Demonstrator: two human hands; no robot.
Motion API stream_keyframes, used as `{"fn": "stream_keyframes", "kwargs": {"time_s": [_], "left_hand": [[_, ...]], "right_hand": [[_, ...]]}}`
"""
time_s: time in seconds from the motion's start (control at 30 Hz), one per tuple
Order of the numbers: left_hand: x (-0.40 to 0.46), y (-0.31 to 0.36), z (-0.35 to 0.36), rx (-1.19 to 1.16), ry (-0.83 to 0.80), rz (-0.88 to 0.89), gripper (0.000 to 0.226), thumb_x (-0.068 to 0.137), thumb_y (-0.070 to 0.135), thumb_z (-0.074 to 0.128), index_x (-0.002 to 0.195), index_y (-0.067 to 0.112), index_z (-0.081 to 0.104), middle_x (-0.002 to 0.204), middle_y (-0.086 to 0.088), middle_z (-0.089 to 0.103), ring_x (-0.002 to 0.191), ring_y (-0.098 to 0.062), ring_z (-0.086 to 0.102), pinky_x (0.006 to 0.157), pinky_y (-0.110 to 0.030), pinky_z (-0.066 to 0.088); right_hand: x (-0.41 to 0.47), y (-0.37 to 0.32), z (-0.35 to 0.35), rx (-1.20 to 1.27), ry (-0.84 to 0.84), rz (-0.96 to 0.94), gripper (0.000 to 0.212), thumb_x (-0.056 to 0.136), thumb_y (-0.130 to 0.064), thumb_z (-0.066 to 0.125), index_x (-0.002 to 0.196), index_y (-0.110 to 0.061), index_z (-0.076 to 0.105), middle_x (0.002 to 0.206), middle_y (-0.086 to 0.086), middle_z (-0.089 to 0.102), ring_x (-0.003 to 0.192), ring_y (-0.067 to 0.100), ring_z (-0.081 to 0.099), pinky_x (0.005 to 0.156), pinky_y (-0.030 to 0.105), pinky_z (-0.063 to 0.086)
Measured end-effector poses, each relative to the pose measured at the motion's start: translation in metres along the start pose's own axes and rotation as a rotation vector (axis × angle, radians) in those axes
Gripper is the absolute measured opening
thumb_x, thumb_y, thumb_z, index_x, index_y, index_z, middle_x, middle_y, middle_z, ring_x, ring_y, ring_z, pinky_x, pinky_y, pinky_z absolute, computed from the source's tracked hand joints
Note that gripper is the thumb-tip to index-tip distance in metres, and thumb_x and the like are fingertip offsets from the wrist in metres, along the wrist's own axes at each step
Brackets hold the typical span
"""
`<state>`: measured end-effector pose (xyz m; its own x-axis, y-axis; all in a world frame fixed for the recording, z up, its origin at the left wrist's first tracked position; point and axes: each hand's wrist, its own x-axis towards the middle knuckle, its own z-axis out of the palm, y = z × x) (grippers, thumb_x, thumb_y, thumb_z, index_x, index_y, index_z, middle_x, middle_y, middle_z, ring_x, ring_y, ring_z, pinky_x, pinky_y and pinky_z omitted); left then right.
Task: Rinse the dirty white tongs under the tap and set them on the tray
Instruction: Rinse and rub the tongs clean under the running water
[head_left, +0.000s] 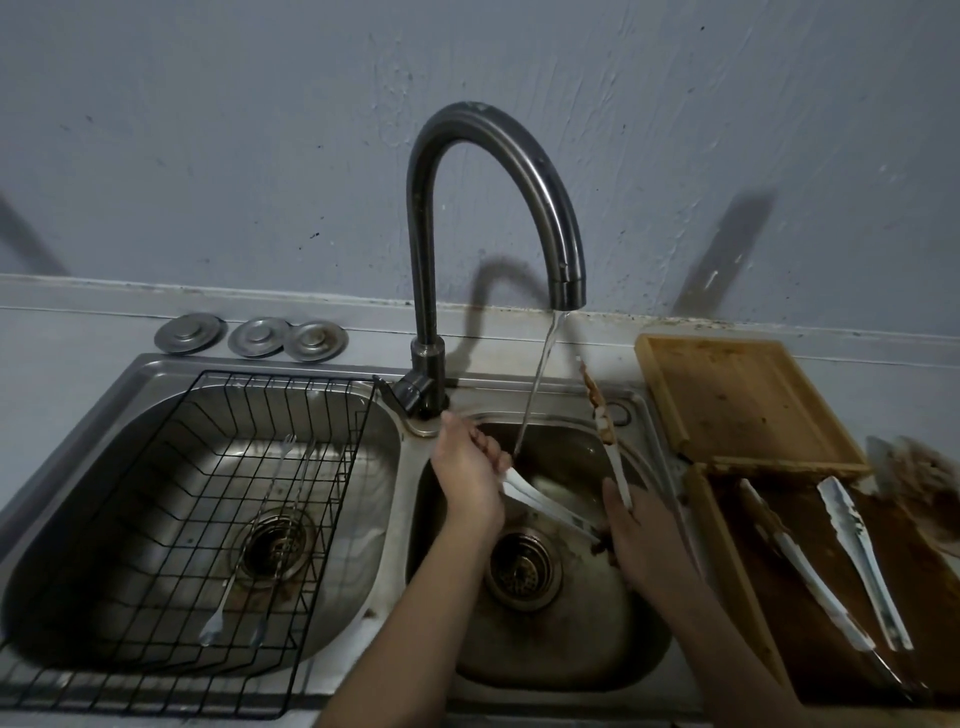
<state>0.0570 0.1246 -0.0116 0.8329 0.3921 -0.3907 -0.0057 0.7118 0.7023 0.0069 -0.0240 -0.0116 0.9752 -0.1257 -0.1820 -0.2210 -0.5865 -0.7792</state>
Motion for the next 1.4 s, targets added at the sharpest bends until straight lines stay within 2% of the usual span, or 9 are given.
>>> {"fn": "stream_keyframes", "kwargs": {"time_s": [0.1,0.23,0.4,0.53,0.63,0.77,0.97,1.2,1.4], "left_hand": [[-0.008,0.000,-0.004,0.336,0.070,0.456,0.018,0.098,0.009,0.042,0.083,0.016,0.048,0.071,0.007,0.054,0.061,-0.002,0.053,0.063,-0.018,0.047],[0.002,0.004,-0.013,0.638,-0.091,0.663,0.021,0.088,-0.004,0.054,0.095,0.017,0.054,0.101,-0.006,0.056,0.091,-0.006,0.057,0.085,-0.018,0.048],[-0.017,0.001,-0.004,0.710,-0.374,0.418,0.030,0.090,-0.005,0.051,0.082,0.022,0.062,0.081,0.003,0.064,0.072,0.004,0.060,0.072,-0.009,0.046],[-0.030,-0.005,0.006,0.625,-0.550,0.091,0.027,0.087,-0.008,0.056,0.085,0.017,0.065,0.084,-0.002,0.068,0.074,0.000,0.065,0.079,-0.020,0.051],[-0.036,-0.007,0.007,0.556,-0.610,-0.103,0.018,0.085,-0.001,0.063,0.098,0.010,0.067,0.091,-0.005,0.071,0.084,-0.013,0.067,0.079,-0.023,0.054],[-0.032,-0.011,-0.004,0.539,-0.497,-0.074,0.034,0.077,-0.003,0.071,0.110,0.000,0.066,0.097,-0.013,0.073,0.094,-0.026,0.068,0.086,-0.037,0.056],[-0.015,-0.014,-0.024,0.371,-0.343,-0.303,0.014,0.080,0.002,0.069,0.094,0.000,0.073,0.078,-0.014,0.072,0.062,-0.018,0.063,0.061,-0.025,0.051],[-0.001,-0.015,-0.032,0.418,-0.311,-0.299,0.028,0.082,0.009,0.069,0.105,-0.007,0.067,0.102,-0.026,0.070,0.083,-0.028,0.068,0.073,-0.031,0.056],[-0.003,-0.022,-0.032,0.514,-0.198,-0.274,0.040,0.096,0.034,0.047,0.069,0.013,0.067,0.067,-0.010,0.063,0.067,-0.024,0.055,0.071,-0.039,0.045]], "right_hand": [[0.002,0.002,-0.003,-0.035,0.031,0.003,0.036,0.099,-0.030,0.035,0.068,-0.017,0.049,0.061,0.001,0.052,0.053,0.011,0.050,0.044,0.014,0.038],[0.006,0.003,-0.014,0.101,0.081,0.119,0.035,0.098,-0.033,0.037,0.077,-0.012,0.056,0.070,0.008,0.061,0.061,0.018,0.058,0.054,0.029,0.045],[0.010,-0.006,-0.021,0.237,0.158,-0.021,0.032,0.096,-0.031,0.042,0.089,-0.005,0.060,0.070,0.005,0.061,0.064,0.020,0.058,0.058,0.031,0.044],[0.014,-0.012,-0.021,-0.119,0.245,-0.202,0.035,0.089,-0.048,0.045,0.087,-0.015,0.056,0.089,-0.001,0.056,0.090,0.018,0.051,0.085,0.040,0.040],[0.014,-0.017,-0.014,-0.178,0.190,-0.264,0.024,0.089,-0.035,0.054,0.099,-0.014,0.059,0.096,-0.002,0.060,0.092,0.015,0.056,0.081,0.031,0.046],[0.013,-0.030,-0.001,-0.248,0.035,-0.312,0.024,0.091,-0.024,0.046,0.106,-0.010,0.057,0.090,0.005,0.067,0.084,0.024,0.066,0.075,0.038,0.054],[0.024,-0.058,0.016,-0.686,-0.129,-0.336,0.021,0.096,-0.026,0.041,0.105,-0.010,0.052,0.104,0.010,0.066,0.093,0.026,0.063,0.080,0.034,0.044],[0.026,-0.063,0.030,-0.715,-0.141,-0.279,0.007,0.094,-0.026,0.041,0.092,-0.019,0.044,0.098,0.006,0.064,0.073,0.018,0.049,0.069,0.029,0.038],[0.020,-0.055,0.032,-0.686,-0.150,-0.272,0.017,0.095,-0.036,0.043,0.086,-0.021,0.042,0.081,-0.001,0.056,0.067,0.014,0.055,0.058,0.027,0.040]]}}
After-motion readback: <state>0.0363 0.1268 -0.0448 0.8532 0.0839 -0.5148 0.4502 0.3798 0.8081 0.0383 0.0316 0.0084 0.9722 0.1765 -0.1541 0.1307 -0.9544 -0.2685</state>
